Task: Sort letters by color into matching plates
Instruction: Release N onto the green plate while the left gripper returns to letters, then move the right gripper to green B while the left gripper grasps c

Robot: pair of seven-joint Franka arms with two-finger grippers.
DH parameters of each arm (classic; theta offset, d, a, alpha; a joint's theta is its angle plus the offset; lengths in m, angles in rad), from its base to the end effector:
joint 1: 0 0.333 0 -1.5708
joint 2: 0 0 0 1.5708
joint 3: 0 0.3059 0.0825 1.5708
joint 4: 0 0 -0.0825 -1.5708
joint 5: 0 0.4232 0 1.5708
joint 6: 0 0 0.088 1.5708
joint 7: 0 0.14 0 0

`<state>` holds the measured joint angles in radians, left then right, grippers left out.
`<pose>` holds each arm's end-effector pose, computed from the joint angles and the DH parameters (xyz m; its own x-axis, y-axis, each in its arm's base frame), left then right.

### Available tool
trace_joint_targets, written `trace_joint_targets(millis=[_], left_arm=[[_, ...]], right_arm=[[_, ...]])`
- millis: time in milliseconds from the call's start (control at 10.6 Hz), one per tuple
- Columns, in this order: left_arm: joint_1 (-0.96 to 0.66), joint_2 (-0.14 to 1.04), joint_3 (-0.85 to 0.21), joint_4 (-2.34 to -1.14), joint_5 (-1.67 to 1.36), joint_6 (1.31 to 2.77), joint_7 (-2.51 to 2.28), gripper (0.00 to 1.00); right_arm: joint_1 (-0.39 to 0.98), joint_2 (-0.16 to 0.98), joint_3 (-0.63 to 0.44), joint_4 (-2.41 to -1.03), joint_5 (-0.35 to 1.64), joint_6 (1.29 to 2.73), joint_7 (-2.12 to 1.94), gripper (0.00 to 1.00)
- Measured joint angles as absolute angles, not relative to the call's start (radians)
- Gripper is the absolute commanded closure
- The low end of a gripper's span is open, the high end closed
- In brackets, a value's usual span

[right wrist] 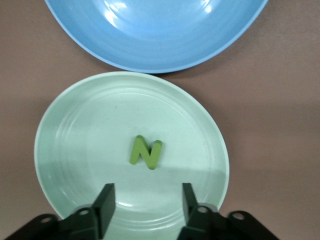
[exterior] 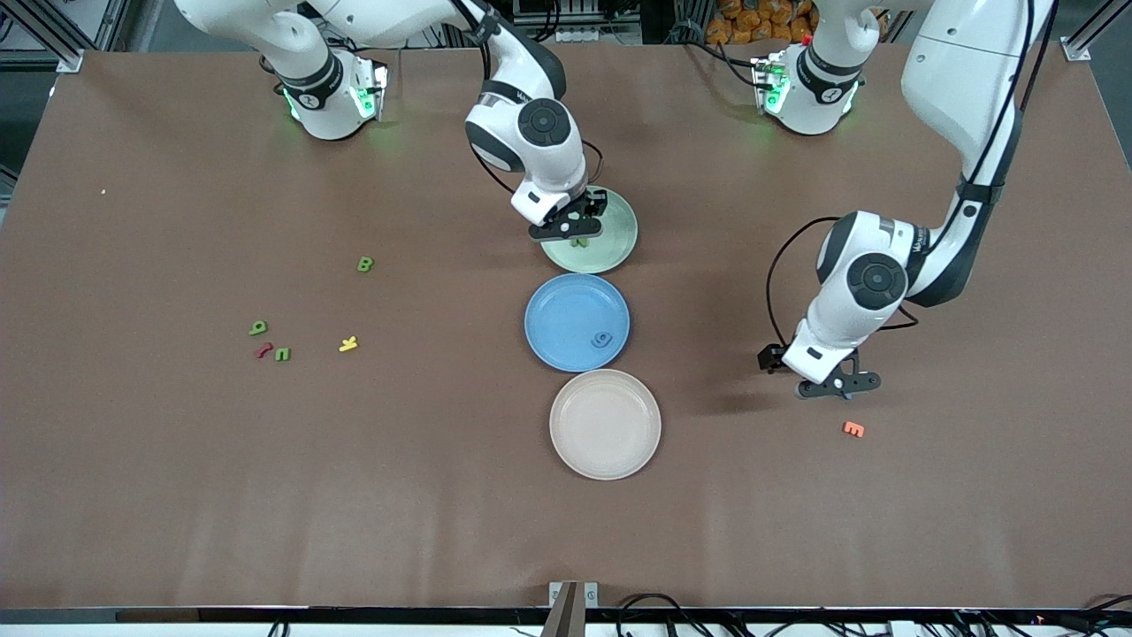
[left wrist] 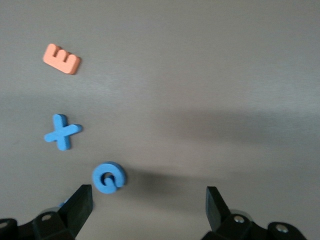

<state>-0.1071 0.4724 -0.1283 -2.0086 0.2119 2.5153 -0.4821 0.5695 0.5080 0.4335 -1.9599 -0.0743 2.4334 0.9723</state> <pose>0.6138 -0.1468 0.1498 0.9937 0.0906 0.0658 0.0938 -0.9945 -0.0474 0.3434 0.5409 0.1667 0.9918 0.0429 -0.1202 0.0308 -0.9944 -0.1010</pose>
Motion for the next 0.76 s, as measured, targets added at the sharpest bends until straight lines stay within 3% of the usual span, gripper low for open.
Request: trace_joint_targets(millis=[378, 757], left_arm=[[-0.050, 0.506, -0.129, -2.032, 0.212, 2.599, -0.446, 0.00], [-0.038, 0.585, -0.129, -2.034, 0.212, 2.698, -0.446, 0.00]], right_arm=[[0.550, 0.481, 0.428, -1.940, -0.075, 2.349, 0.977, 0.00], [0.441, 0.354, 0.426, -1.929, -0.075, 2.201, 0.977, 0.00]])
